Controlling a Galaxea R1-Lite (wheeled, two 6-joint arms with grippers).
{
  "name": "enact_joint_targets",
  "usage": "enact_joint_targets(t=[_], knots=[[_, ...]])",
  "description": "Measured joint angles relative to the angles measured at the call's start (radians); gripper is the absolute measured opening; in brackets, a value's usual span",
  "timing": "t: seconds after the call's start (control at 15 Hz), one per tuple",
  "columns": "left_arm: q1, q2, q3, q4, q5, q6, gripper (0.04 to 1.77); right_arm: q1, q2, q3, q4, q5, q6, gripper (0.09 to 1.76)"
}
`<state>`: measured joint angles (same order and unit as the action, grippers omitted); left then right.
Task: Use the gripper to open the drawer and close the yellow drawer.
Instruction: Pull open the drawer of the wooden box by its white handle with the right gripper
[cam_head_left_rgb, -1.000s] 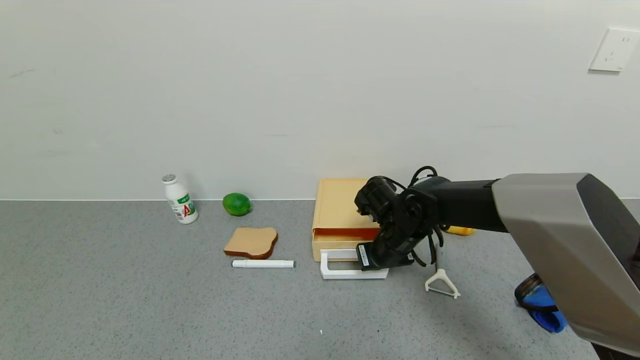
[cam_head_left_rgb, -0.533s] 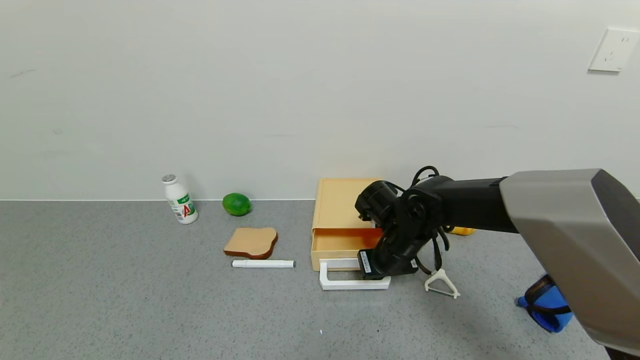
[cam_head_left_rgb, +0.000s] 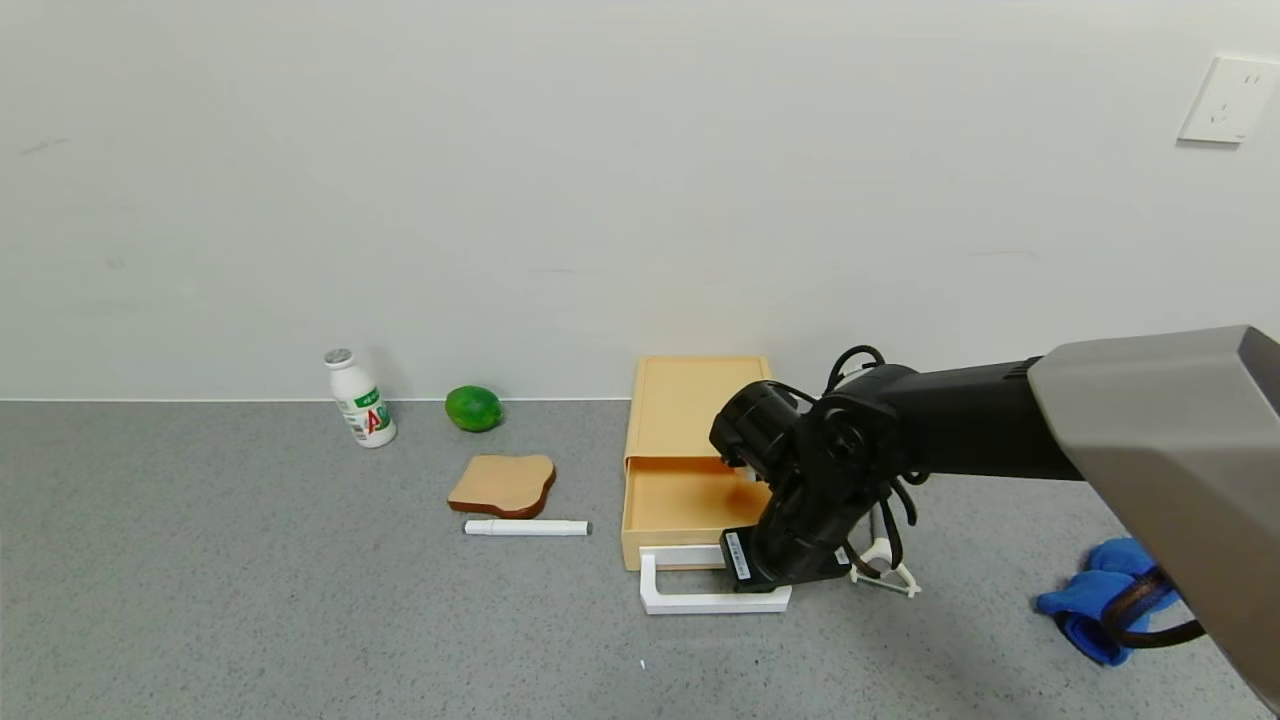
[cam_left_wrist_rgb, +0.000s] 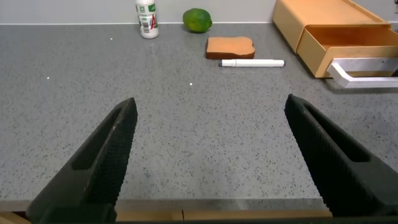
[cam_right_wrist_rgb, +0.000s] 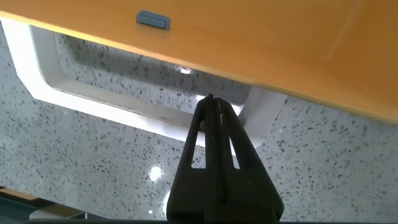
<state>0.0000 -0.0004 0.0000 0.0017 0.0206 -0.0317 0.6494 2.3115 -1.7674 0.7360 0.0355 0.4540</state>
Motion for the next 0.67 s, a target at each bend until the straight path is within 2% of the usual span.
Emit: enact_joint_targets(t=[0.67], knots=[[0.000, 0.000, 0.000, 0.000, 0.000, 0.000, 1.72, 0.047, -0.070, 0.167, -0.066, 0.005, 0.041, 0.12]])
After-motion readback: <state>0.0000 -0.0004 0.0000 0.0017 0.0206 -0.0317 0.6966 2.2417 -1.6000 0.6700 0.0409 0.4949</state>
